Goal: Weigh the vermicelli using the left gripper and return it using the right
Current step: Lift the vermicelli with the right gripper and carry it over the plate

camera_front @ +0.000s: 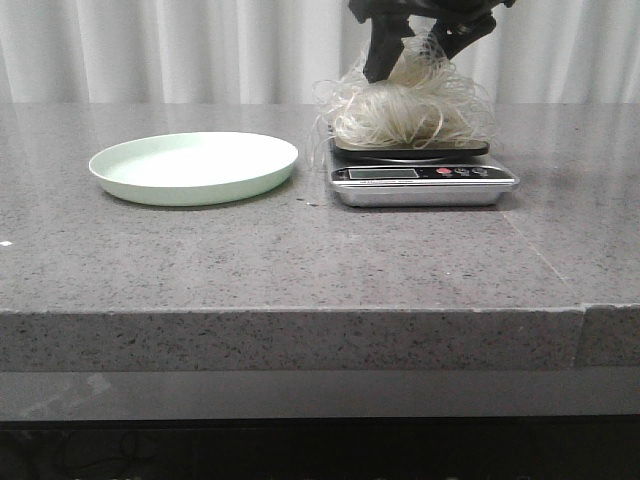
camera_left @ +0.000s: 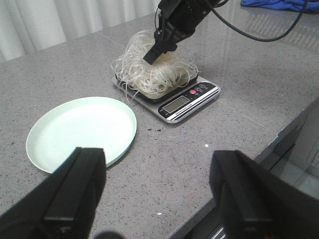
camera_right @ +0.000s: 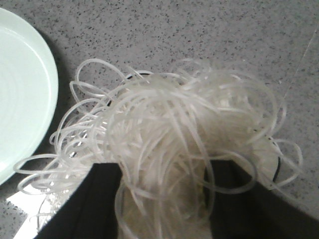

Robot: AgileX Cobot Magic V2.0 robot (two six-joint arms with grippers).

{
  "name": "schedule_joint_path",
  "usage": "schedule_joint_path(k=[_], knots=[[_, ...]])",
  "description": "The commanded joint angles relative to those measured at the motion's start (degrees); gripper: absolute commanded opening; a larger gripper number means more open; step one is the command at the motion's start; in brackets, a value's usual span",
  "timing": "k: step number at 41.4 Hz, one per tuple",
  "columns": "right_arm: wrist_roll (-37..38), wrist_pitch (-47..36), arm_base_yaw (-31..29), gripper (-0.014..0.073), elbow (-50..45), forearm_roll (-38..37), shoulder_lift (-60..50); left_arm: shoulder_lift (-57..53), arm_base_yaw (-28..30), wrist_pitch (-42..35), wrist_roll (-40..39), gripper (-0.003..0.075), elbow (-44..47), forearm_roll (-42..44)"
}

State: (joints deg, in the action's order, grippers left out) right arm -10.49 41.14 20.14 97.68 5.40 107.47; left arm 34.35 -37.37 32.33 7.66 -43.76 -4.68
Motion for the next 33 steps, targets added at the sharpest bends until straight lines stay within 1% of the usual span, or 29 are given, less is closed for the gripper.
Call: schedule_joint_path(k=[1,5,8,15,25,33], knots=[[-0.45,-1.27,-0.01,0.0302,1.61,-0.43,-2.45,-0.03,-0.30,-4.40,-0.42,0.0505,-1.43,-0.74],[-0.45,-1.27,-0.01,0.0211,1.61,-0.43,-2.45,-0.03,-0.30,-4.40,-0.42,0.0505,-1.43,-0.74],[-0.45,-1.21,-0.01,0.0179,1.61,-0.43,-2.53,-0.03,-0.30,-4.40,-0.42,0.0505,-1.43,-0.74],[-0.45,-0.92,0.06,0.0169,1.61,-0.43,-4.23,-0.03,-0.30,-4.40,-0.42,0.0505,-1.43,-0.84],[-0.45,-4.17,0.30,0.0169,1.80,-0.43,-9.69,-0.03,-0.30,-4.40,-0.42,0.0505,-1.43,-0.84],[-0.45,-4.97,2.34,0.0169,5.29,-0.37,-12.29,-0.03,-0.30,-4.40,-0.42,0.0505,-1.43,-0.84]])
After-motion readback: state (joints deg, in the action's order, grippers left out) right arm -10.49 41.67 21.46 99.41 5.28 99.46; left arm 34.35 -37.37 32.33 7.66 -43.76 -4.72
